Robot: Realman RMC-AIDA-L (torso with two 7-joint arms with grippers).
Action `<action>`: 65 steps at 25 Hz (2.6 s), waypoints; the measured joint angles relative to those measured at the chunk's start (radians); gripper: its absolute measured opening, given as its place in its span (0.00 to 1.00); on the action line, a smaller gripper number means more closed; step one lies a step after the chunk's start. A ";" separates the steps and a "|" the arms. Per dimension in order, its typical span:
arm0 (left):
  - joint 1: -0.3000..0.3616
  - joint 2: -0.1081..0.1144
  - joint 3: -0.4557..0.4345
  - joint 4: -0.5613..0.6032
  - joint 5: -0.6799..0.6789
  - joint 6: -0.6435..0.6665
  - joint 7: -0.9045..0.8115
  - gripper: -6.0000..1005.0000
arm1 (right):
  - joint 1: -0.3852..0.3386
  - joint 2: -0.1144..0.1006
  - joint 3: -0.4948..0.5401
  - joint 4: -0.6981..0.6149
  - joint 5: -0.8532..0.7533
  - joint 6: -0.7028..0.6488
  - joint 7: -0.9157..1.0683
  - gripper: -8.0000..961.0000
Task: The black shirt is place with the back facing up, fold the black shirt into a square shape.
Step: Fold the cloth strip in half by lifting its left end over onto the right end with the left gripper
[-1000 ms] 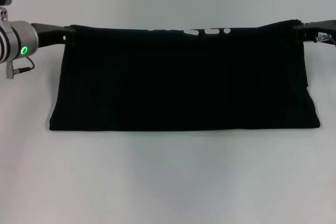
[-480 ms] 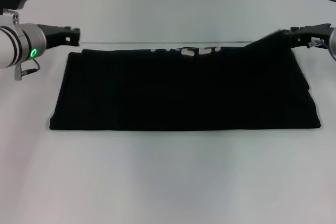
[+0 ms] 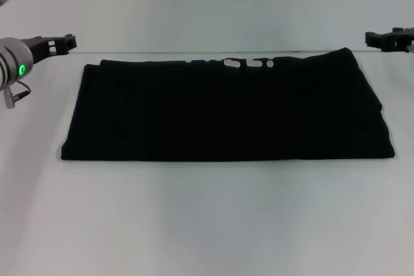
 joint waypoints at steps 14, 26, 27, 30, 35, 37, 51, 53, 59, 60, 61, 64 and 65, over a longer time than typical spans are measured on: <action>0.106 0.057 -0.032 0.233 -0.070 0.845 -0.095 0.84 | -0.211 -0.066 0.003 -0.205 0.084 -0.599 0.216 0.66; 0.199 0.063 -0.092 0.257 -0.061 0.997 -0.096 0.85 | -0.298 -0.108 0.012 -0.208 0.109 -0.787 0.246 0.65; 0.203 0.062 -0.093 0.259 -0.059 1.002 -0.096 0.85 | -0.300 -0.110 0.012 -0.207 0.108 -0.788 0.248 0.65; 0.215 0.059 -0.096 0.270 -0.035 1.027 -0.096 0.85 | -0.301 -0.117 0.009 -0.206 0.107 -0.794 0.255 0.65; 0.217 0.060 -0.126 0.272 0.001 1.082 -0.117 0.85 | -0.292 -0.117 0.005 -0.201 0.107 -0.804 0.260 0.65; 0.217 0.062 -0.131 0.271 0.011 1.114 -0.151 0.85 | -0.285 -0.116 0.004 -0.197 0.107 -0.810 0.266 0.65; 0.197 0.085 -0.187 0.196 0.063 1.195 -0.539 0.85 | -0.196 -0.075 0.005 -0.192 0.114 -0.811 0.261 0.65; 0.195 0.088 -0.207 0.176 0.063 1.194 -0.555 0.85 | -0.179 -0.069 0.001 -0.192 0.114 -0.797 0.258 0.65; 0.200 0.096 -0.273 0.078 0.063 1.115 -0.726 0.85 | -0.146 -0.051 -0.012 -0.191 0.113 -0.749 0.246 0.65; 0.200 0.096 -0.273 0.071 0.063 1.102 -0.747 0.84 | -0.142 -0.048 -0.017 -0.191 0.113 -0.741 0.245 0.65; 0.200 0.096 -0.274 0.065 0.063 1.090 -0.764 0.84 | -0.138 -0.046 -0.025 -0.190 0.113 -0.731 0.245 0.65; 0.197 0.096 -0.274 0.053 0.063 1.048 -0.805 0.84 | -0.132 -0.040 -0.034 -0.189 0.114 -0.716 0.245 0.65; 0.196 0.096 -0.275 0.052 0.063 1.032 -0.816 0.84 | -0.130 -0.038 -0.034 -0.189 0.114 -0.712 0.245 0.65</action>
